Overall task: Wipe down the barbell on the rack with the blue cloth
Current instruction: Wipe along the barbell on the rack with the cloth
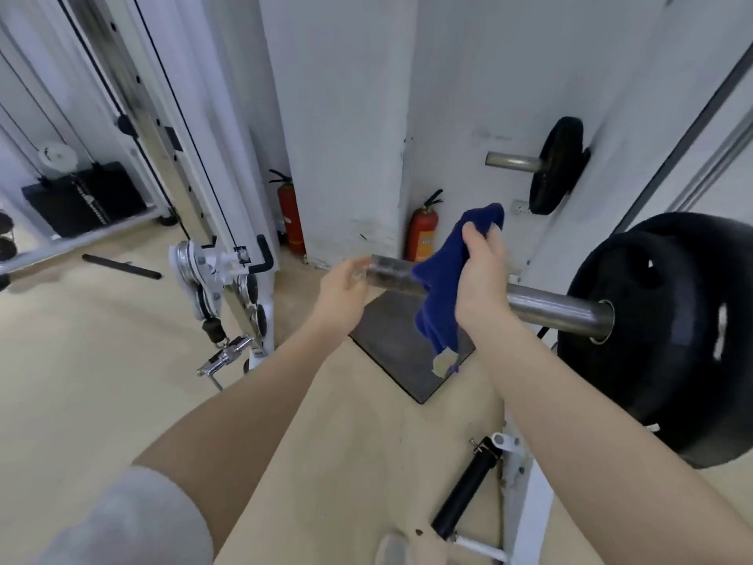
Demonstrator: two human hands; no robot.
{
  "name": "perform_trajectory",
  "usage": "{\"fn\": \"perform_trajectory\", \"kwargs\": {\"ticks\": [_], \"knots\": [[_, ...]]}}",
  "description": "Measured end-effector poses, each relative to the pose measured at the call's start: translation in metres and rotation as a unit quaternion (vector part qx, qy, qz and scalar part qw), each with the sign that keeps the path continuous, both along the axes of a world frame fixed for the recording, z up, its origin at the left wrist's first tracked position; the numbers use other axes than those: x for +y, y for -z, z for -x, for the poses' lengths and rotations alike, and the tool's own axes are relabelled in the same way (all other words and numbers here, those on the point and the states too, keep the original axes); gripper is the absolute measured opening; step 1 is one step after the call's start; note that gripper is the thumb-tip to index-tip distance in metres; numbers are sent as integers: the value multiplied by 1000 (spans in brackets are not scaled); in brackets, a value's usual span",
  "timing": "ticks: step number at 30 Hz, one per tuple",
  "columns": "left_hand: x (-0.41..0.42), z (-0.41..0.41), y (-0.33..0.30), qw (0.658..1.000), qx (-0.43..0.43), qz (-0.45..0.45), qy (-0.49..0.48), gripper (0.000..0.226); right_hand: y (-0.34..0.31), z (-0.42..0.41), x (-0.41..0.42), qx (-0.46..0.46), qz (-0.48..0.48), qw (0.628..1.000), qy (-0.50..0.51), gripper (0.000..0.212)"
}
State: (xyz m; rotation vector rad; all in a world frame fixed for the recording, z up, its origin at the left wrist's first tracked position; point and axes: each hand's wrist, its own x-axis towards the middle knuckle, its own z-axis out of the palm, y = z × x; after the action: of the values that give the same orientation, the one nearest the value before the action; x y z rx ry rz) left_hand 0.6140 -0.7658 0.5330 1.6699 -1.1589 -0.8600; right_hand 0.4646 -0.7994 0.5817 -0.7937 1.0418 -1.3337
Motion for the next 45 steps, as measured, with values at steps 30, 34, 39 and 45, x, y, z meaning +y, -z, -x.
{"fn": "perform_trajectory", "kwargs": {"ticks": [30,34,39,45], "knots": [[-112,-87,34,894,51,-105,433,37,77,-111,-44,784,113,607,64,33],[-113,-85,33,892,64,-112,432,29,75,-98,-54,774,114,622,23,18],[-113,-80,30,911,97,-145,374,20,56,-98,-85,718,-50,693,-39,28],[-109,-72,38,925,107,-136,338,18,95,-82,-33,784,194,586,66,30]]}}
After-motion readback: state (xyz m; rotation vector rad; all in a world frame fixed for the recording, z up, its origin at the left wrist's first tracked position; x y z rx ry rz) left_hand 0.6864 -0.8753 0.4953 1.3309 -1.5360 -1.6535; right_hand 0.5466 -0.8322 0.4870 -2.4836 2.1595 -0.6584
